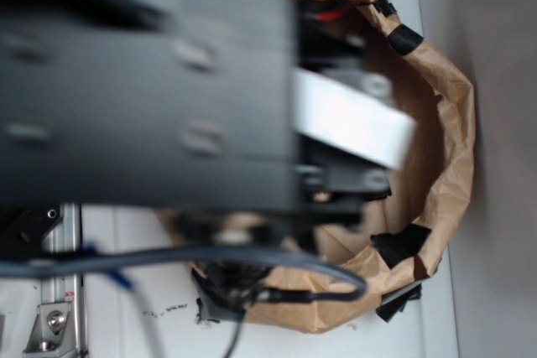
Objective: Grab the black box.
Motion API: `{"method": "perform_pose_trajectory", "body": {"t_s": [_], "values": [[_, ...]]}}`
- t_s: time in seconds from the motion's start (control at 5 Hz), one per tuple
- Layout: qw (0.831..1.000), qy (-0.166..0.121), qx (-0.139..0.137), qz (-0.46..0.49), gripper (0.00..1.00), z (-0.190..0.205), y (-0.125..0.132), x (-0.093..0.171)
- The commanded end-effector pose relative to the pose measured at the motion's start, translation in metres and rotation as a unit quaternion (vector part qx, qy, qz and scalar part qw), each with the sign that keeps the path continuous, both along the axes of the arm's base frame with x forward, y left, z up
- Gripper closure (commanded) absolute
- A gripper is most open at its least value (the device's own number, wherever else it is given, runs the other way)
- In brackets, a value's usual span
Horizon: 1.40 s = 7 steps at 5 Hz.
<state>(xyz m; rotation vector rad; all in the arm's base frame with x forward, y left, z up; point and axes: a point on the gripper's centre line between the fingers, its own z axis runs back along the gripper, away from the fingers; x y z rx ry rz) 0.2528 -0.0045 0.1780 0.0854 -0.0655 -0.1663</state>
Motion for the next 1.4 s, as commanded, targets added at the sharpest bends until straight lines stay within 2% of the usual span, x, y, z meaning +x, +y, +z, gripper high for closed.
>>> {"method": "perform_pose_trajectory", "body": {"t_s": [0.0, 0.2, 0.4, 1.2], "values": [[0.991, -0.053, 0.024, -0.119, 0.00, -0.021, 0.022, 0.035], [0.979, -0.079, -0.019, -0.185, 0.00, -0.031, 0.031, 0.045], [0.968, -0.092, -0.052, -0.230, 0.00, -0.038, 0.036, 0.045], [0.968, -0.092, -0.052, -0.230, 0.00, -0.038, 0.036, 0.045]]}}
